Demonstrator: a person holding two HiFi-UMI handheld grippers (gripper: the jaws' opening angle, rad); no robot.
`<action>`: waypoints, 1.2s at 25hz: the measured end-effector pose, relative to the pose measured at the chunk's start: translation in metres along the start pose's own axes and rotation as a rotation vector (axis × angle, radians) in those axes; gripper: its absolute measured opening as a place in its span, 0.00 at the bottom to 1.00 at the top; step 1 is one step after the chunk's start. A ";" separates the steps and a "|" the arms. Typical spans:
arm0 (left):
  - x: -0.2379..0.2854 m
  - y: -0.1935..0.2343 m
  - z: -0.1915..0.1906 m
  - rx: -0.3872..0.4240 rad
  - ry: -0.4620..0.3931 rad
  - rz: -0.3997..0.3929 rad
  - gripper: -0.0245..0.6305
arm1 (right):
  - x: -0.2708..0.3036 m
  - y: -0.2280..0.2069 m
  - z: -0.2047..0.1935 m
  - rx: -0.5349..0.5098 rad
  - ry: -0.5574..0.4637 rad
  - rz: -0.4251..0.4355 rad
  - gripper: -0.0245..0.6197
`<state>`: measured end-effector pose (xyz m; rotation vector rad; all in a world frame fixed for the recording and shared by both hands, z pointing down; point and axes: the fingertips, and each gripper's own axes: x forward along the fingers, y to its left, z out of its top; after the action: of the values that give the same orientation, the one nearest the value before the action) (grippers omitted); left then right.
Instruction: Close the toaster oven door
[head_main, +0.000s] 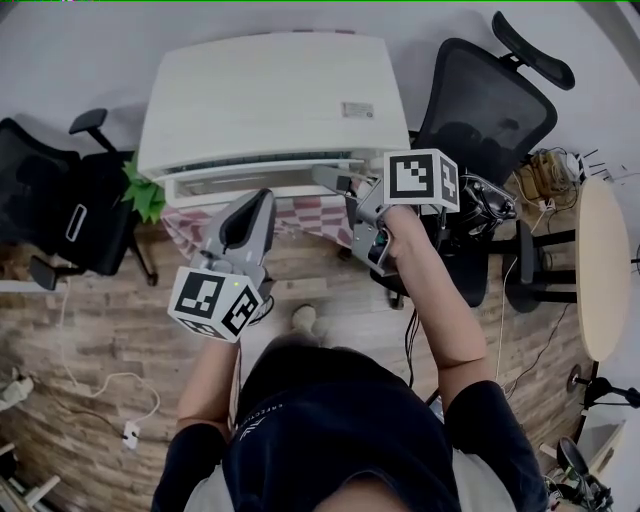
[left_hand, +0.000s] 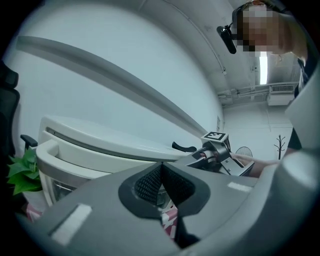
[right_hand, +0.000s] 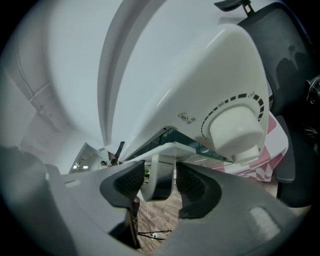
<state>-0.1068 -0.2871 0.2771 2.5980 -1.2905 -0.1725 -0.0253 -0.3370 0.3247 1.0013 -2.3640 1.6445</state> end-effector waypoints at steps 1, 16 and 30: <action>0.001 0.000 0.001 0.001 -0.003 -0.005 0.06 | 0.000 0.000 0.001 0.004 0.003 -0.002 0.35; 0.005 -0.003 0.008 -0.007 -0.028 -0.010 0.06 | 0.005 -0.007 0.000 0.163 0.072 0.059 0.40; -0.001 -0.017 0.008 -0.009 -0.046 0.038 0.06 | -0.030 0.004 -0.001 0.068 0.013 0.121 0.42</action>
<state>-0.0959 -0.2778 0.2653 2.5741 -1.3500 -0.2327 -0.0042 -0.3215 0.3089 0.8716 -2.4196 1.7777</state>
